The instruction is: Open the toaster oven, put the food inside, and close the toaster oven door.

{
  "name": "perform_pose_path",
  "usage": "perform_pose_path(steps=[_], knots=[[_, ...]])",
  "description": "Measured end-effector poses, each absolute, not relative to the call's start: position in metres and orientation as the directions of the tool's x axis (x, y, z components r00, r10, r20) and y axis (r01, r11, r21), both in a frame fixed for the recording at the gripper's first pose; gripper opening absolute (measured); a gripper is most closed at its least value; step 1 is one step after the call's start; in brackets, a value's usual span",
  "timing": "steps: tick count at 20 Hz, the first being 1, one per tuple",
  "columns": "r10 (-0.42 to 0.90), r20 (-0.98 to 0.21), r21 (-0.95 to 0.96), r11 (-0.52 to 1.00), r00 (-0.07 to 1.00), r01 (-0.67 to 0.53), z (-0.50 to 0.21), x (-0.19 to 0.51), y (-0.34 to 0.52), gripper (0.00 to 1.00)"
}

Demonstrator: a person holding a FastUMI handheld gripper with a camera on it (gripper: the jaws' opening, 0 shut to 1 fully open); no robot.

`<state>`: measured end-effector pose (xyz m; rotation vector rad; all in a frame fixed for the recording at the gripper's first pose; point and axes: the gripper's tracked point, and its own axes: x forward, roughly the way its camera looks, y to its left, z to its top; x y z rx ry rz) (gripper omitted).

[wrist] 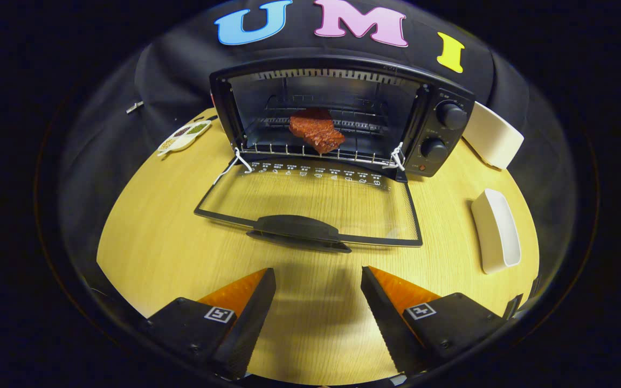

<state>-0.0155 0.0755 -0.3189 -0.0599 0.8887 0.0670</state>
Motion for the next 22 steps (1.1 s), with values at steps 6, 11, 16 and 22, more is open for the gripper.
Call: perform_pose_path(steps=[6,11,16,22], knots=[[0.056,-0.774,-0.02,0.993,0.63,-0.112,-0.337,0.005,0.079,0.98],[0.097,-0.765,0.042,0.994,0.636,-0.101,-0.334,0.019,0.083,0.97],[0.125,-0.719,0.034,0.989,0.683,-0.146,-0.31,0.017,0.085,0.97],[0.167,-0.598,0.006,0.979,0.784,-0.204,-0.246,0.023,0.089,0.97]])
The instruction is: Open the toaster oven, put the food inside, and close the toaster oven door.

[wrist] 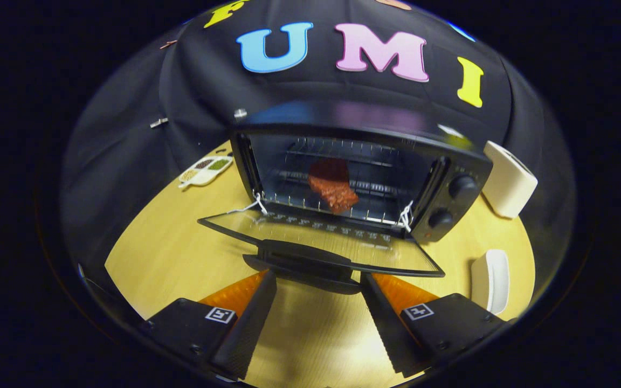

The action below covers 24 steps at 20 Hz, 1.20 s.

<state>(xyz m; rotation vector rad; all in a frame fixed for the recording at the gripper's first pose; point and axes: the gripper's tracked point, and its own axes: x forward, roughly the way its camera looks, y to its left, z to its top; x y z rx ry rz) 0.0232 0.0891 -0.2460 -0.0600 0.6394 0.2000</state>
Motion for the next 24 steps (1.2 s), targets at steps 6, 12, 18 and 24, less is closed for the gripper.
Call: perform_pose_path(steps=[6,12,18,24], knots=[[0.169,-0.507,0.056,0.985,0.845,-0.163,-0.196,0.066,0.084,0.99],[0.154,-0.396,0.06,0.988,0.905,-0.142,-0.145,0.08,0.081,0.98],[0.136,-0.241,0.053,0.991,0.961,-0.126,-0.063,0.056,0.051,0.98],[0.05,-0.085,0.05,0.998,0.995,-0.046,0.01,0.031,-0.002,0.98]])
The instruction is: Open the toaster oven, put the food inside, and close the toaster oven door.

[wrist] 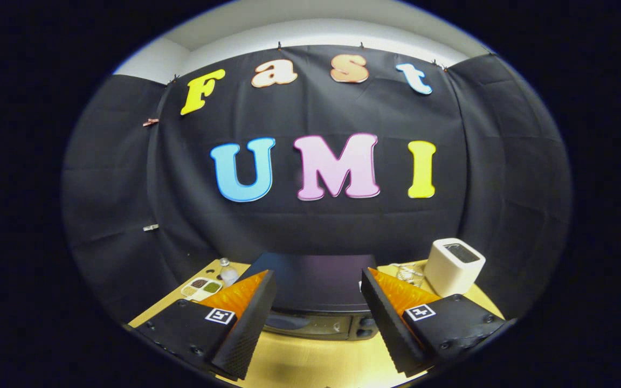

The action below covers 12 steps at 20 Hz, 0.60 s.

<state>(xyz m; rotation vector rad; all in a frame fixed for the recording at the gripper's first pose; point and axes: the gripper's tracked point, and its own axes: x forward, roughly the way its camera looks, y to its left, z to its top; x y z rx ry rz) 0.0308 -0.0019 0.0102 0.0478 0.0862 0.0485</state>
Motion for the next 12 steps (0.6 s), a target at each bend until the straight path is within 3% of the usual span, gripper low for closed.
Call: perform_pose_path(steps=[6,12], knots=[[-0.062,-0.053,0.037,0.997,0.997,0.064,0.027,-0.009,-0.052,0.98],[-0.08,-0.052,0.038,0.996,0.995,0.082,0.031,-0.019,-0.057,0.98]])
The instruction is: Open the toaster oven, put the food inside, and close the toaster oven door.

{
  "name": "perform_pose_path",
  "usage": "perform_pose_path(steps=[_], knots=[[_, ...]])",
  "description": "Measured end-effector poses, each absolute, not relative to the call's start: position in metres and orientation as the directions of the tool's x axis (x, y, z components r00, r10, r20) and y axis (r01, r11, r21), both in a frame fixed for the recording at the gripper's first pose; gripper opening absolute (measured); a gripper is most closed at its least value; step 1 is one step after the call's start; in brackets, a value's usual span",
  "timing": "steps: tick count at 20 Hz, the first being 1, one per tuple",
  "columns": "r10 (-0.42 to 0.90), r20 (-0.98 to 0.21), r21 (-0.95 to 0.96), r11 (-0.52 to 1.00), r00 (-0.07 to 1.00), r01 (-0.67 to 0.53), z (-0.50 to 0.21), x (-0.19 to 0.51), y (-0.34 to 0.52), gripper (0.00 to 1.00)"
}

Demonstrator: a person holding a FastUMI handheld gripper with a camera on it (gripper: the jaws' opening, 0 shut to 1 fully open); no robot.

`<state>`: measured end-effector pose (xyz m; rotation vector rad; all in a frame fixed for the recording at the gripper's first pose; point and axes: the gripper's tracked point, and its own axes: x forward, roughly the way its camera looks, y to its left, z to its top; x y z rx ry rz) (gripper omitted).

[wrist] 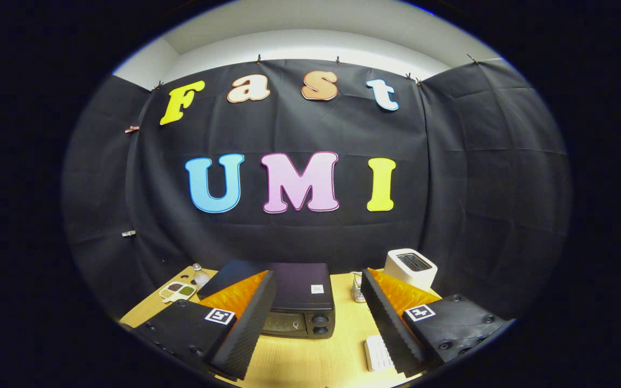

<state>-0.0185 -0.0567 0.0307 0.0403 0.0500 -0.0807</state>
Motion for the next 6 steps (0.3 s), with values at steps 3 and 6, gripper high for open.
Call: perform_pose_path(steps=[3,6], knots=[[-0.066,-0.053,0.044,0.997,0.996,0.068,0.032,-0.018,-0.049,0.98],[-0.046,-0.064,0.034,0.998,0.997,0.049,0.03,-0.017,-0.041,0.98]])
